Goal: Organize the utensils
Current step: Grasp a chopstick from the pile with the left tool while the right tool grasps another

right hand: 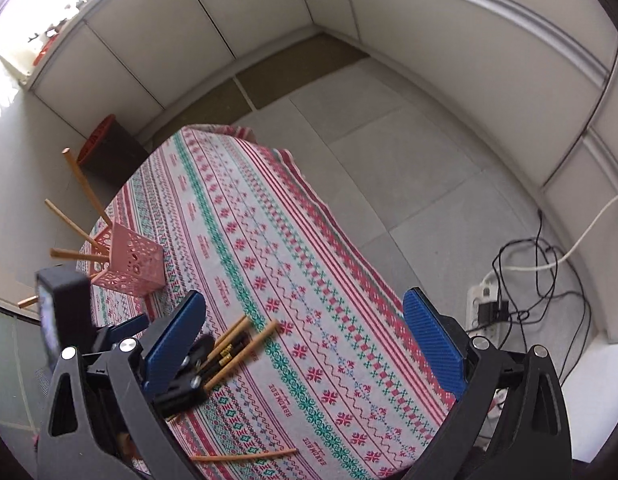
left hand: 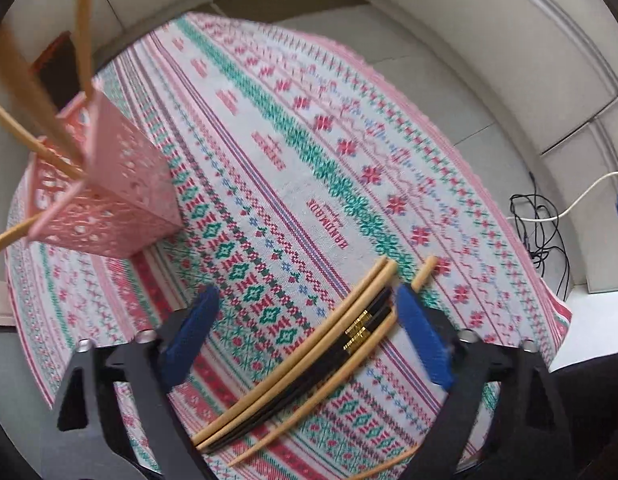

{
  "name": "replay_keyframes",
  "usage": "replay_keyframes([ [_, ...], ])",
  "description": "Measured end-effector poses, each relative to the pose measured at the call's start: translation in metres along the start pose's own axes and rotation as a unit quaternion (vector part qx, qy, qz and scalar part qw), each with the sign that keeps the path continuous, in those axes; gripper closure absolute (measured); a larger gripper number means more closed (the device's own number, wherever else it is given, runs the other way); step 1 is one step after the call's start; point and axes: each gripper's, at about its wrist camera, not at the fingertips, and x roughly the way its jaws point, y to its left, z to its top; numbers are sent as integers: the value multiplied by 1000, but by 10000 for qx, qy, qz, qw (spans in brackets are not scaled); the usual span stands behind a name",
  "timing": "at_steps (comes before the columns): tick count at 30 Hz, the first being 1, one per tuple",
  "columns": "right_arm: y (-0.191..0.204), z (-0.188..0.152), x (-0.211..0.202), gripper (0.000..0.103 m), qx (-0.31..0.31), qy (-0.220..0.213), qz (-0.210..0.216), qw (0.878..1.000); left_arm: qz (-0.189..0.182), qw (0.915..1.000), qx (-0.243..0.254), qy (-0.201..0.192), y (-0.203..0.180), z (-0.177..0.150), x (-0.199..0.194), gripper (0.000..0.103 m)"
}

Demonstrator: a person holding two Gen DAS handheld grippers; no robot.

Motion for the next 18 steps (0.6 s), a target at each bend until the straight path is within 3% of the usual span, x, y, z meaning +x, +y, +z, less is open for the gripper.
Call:
replay_keyframes([
  [2, -6, 2, 6, 7, 101, 118, 8, 9999, 18, 9998, 8, 183, 2, 3, 14, 37],
  [11, -8, 0, 21, 7, 207, 443, 74, 9988, -13, 9995, 165, 281, -1, 2, 28, 38],
  [13, -8, -3, 25, 7, 200, 491, -32, 9986, 113, 9987, 365, 331, -8, 0, 31, 49],
  [15, -11, -4, 32, 7, 280, 565, -95, 9980, 161, 9981, 464, 365, -15, -3, 37, 67],
  [17, -15, -6, 40, 7, 458, 652, -126, 9967, 71, 9985, 496, 211, -16, -7, 35, 76],
  [18, -17, -6, 43, 7, 534, 694, -126, 9961, 76, 9987, 485, 160, -16, -10, 36, 86],
])
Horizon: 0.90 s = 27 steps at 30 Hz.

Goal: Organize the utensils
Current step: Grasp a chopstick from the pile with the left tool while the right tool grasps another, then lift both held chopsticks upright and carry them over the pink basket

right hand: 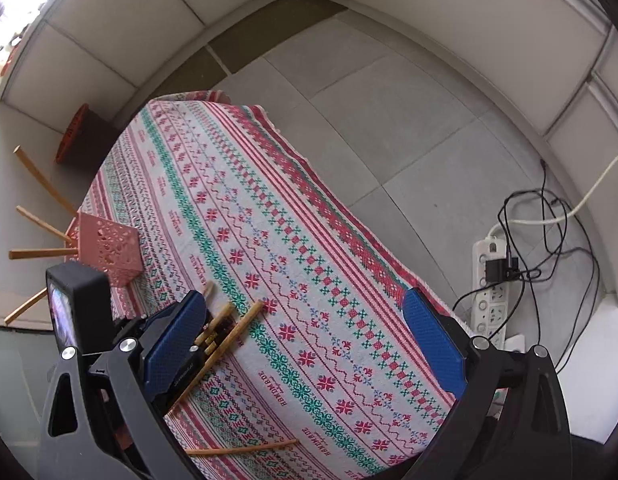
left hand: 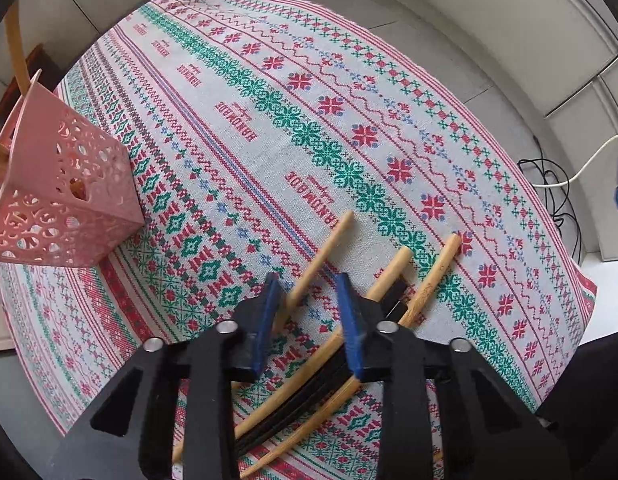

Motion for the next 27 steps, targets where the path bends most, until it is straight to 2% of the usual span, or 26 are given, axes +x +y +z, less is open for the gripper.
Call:
replay_keyframes([
  [4, 3, -3, 21, 7, 167, 340, 75, 9993, 76, 9995, -207, -246, 13, -18, -7, 94],
  [8, 17, -11, 42, 11, 182, 521, 101, 9984, 73, 9974, -328, -634, 25, -37, -42, 98],
  [10, 26, -13, 50, 28, 142, 581, 91, 9982, 47, 9958, -372, -832, 28, -46, -62, 98],
  [13, 45, -17, 65, 39, 25, 729, 91, 9973, 30, 9934, -396, -1075, 35, -58, -90, 98],
  [17, 63, -28, 85, 49, -154, 883, -152, 9959, 37, 9913, -371, -1264, 43, -65, -111, 98],
  [18, 66, -31, 91, 56, -192, 976, -223, 9948, 44, 9909, -366, -1298, 44, -64, -115, 98],
  [19, 70, -34, 89, 59, -257, 787, -297, 9961, 62, 9903, -358, -1344, 43, -66, -119, 98],
  [21, 78, -38, 92, 70, -410, 729, -324, 9960, 111, 9887, -345, -1453, 43, -70, -124, 98],
  [22, 79, -39, 95, 91, -434, 768, -162, 9960, 114, 9874, -353, -1538, 42, -70, -130, 98],
  [23, 78, -40, 97, 91, -361, 852, -56, 9957, 96, 9860, -360, -1625, 43, -71, -136, 98],
  [27, 74, -36, 76, 94, -378, 577, 198, 9974, 14, 9796, -373, -1977, 47, -79, -167, 98],
])
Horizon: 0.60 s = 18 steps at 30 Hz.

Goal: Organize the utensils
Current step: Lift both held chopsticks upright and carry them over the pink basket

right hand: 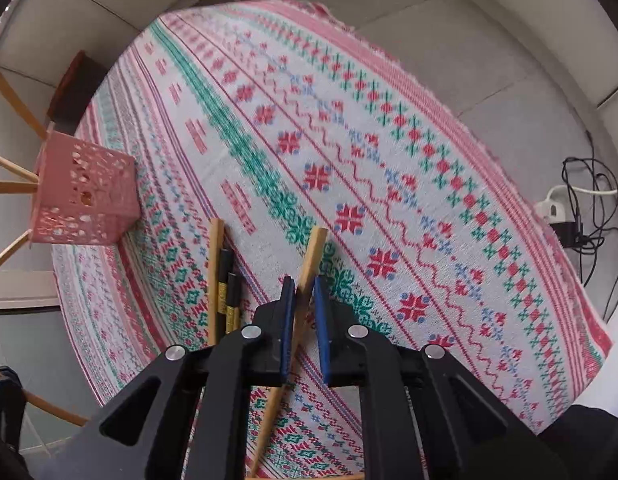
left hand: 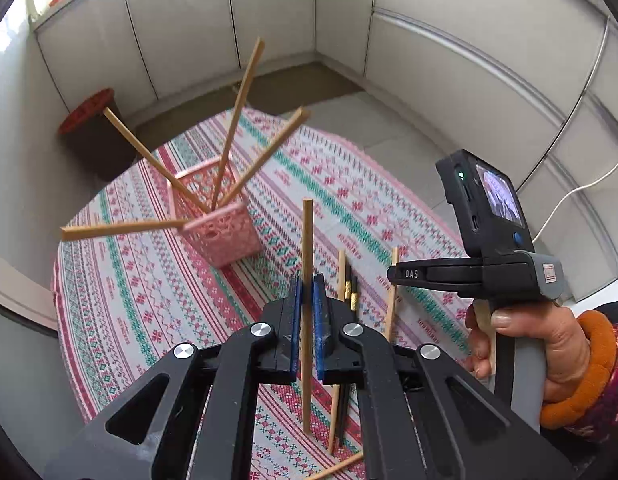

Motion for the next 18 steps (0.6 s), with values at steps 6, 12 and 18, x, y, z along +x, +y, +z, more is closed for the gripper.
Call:
replay_keyframes([
  [6, 11, -6, -79, 94, -738, -839, 362, 9931, -64, 9989, -115, -456, 7, 5, -36, 98],
  [12, 27, -13, -152, 94, -1363, -1636, 632, 9750, -43, 9954, -203, -935, 11, 12, -68, 98],
  [18, 41, -5, -205, 95, -1479, -2237, 799, 9601, 6, 9907, -329, -1321, 19, 24, -97, 98],
])
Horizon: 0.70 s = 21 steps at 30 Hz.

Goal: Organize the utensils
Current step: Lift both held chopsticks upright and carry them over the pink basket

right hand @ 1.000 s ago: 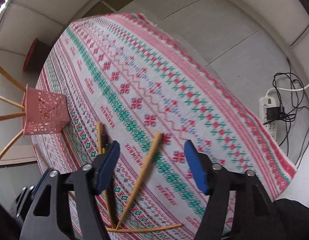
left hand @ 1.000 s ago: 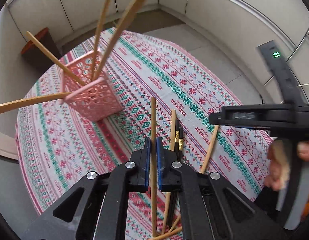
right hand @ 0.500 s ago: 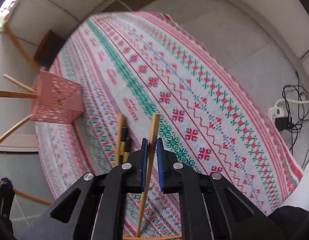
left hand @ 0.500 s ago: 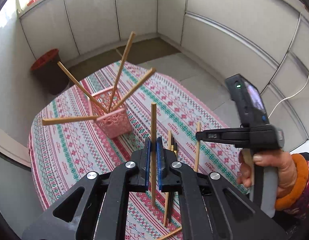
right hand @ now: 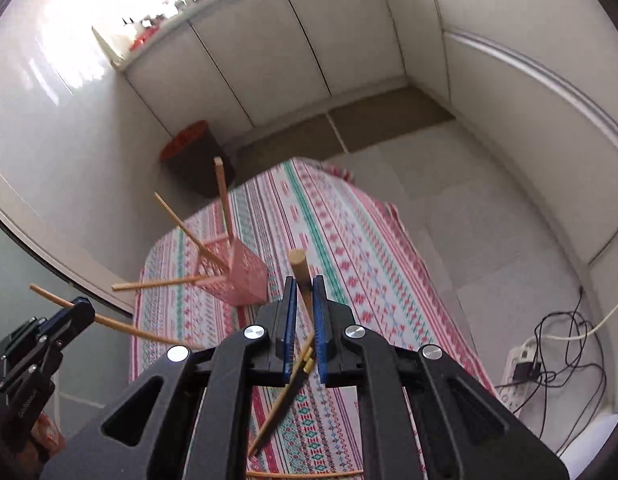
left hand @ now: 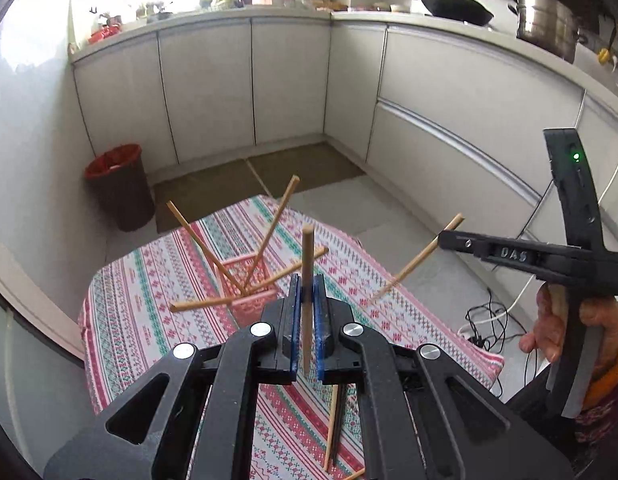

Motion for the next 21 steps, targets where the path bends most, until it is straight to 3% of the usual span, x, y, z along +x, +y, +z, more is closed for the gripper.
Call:
replay_keyframes([
  [5, 5, 38, -38, 95, 85, -579, 180, 9981, 144, 9986, -257, -437, 16, 16, -24, 98],
  [12, 18, 79, -70, 95, 192, -1184, 687, 9904, 357, 9901, -822, -1081, 34, 42, -48, 98],
  [21, 37, 112, -73, 95, 296, -1628, 1196, 9789, 616, 9819, -1264, -1269, 49, 63, -21, 98],
])
